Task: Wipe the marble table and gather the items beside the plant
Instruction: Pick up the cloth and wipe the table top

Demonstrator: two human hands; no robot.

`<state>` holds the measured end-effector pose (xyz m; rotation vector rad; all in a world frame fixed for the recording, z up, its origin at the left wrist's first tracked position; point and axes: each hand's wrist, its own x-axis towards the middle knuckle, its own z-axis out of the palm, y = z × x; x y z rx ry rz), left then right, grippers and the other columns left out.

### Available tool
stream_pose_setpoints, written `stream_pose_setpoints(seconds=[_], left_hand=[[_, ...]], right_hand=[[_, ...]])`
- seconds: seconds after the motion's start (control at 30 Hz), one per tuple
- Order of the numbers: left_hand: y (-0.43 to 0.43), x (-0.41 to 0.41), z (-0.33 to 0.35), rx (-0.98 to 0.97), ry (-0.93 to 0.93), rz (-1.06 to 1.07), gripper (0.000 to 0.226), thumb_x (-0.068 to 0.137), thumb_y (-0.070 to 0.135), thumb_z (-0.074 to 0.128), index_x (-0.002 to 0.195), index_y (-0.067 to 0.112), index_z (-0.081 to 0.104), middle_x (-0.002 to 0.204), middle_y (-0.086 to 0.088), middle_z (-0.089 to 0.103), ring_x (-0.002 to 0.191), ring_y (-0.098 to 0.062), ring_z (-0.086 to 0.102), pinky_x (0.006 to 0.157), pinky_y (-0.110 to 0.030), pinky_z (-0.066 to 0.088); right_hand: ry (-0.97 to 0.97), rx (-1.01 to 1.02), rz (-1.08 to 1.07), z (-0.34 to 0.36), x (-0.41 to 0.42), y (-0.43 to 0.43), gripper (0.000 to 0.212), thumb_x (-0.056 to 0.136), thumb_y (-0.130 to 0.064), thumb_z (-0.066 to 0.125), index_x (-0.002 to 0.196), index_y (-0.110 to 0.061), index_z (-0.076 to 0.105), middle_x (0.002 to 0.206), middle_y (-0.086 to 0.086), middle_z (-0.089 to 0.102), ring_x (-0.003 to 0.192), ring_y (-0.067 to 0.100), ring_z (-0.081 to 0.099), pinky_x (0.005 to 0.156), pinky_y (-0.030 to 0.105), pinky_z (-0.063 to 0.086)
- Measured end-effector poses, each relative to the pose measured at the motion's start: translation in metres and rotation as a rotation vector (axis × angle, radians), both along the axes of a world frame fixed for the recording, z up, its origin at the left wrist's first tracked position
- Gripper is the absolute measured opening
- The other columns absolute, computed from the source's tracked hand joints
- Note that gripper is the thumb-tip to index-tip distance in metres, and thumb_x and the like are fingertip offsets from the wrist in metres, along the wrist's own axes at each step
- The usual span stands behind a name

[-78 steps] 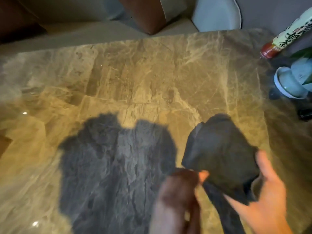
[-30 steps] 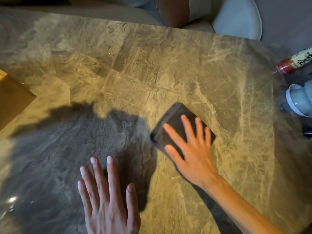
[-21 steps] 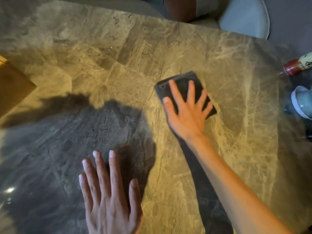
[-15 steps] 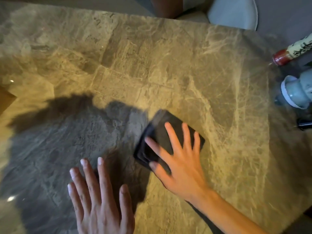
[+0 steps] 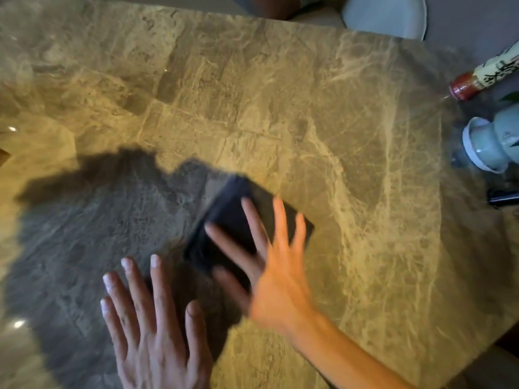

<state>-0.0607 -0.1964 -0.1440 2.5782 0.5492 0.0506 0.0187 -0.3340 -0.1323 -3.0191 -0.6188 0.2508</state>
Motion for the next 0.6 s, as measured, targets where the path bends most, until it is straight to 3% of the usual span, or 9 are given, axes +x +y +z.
stream_pose_setpoints(seconds=[0.07,0.13,0.23,0.3,0.37,0.47,0.6], left_hand=[[-0.002,0.002,0.001,-0.002,-0.011,0.014,0.068,0.089,0.041,0.025,0.151,0.016,0.017,0.16,-0.013,0.012,0.15,-0.029,0.003,0.121,-0.047,0.008],[-0.003,0.002,0.001,0.002,0.005,0.005,0.068,0.089,0.041,0.026,0.151,0.015,0.018,0.16,-0.014,0.012,0.149,-0.03,0.004,0.121,-0.048,0.01],[0.001,0.003,0.001,-0.006,0.01,-0.003,0.069,0.088,0.042,0.026,0.151,0.015,0.018,0.159,-0.016,0.014,0.149,-0.032,0.006,0.12,-0.048,0.01],[0.001,0.002,0.002,-0.016,0.019,-0.022,0.07,0.088,0.043,0.025,0.151,0.015,0.016,0.16,-0.016,0.011,0.149,-0.031,0.003,0.121,-0.046,0.007],[0.001,0.002,0.003,-0.03,0.018,-0.029,0.069,0.089,0.043,0.024,0.152,0.016,0.013,0.16,-0.014,0.008,0.15,-0.03,0.0,0.122,-0.044,0.004],[0.002,0.0,0.005,-0.049,0.002,-0.03,0.069,0.09,0.042,0.024,0.152,0.017,0.007,0.161,-0.012,0.004,0.15,-0.029,-0.002,0.122,-0.042,0.002],[0.002,-0.003,0.007,-0.064,-0.01,-0.048,0.068,0.092,0.045,0.021,0.152,0.017,0.006,0.161,-0.013,0.004,0.15,-0.03,-0.002,0.122,-0.044,0.003]], right_hand=[[0.036,-0.087,0.021,0.004,-0.029,-0.048,0.059,0.089,-0.068,0.034,0.144,-0.058,0.013,0.163,0.003,0.006,0.146,0.046,0.004,0.106,0.073,0.016],[0.051,-0.154,-0.141,0.005,-0.016,-0.095,0.056,0.089,-0.07,0.025,0.143,-0.06,0.011,0.163,0.0,0.005,0.147,0.044,0.006,0.107,0.072,0.016],[0.002,-0.106,-0.516,0.0,0.064,-0.112,0.057,0.088,-0.073,0.009,0.142,-0.061,0.0,0.164,-0.001,-0.001,0.147,0.043,0.001,0.109,0.072,0.009],[-0.013,-0.019,-0.641,-0.008,0.122,-0.083,0.056,0.087,-0.073,0.009,0.141,-0.062,-0.003,0.164,0.001,-0.002,0.147,0.044,-0.002,0.109,0.073,0.004],[-0.043,0.013,-0.566,-0.017,0.14,-0.034,0.056,0.089,-0.071,0.014,0.143,-0.059,0.001,0.164,0.002,0.001,0.147,0.044,-0.003,0.109,0.073,0.001],[-0.098,0.044,-0.206,-0.009,0.076,0.019,0.057,0.093,-0.066,0.024,0.146,-0.055,0.006,0.164,0.001,-0.001,0.148,0.04,-0.009,0.112,0.07,0.0],[0.005,-0.04,0.108,0.002,-0.035,-0.052,0.056,0.093,-0.062,0.033,0.146,-0.053,0.018,0.163,0.005,0.006,0.148,0.042,0.0,0.109,0.07,0.013]])
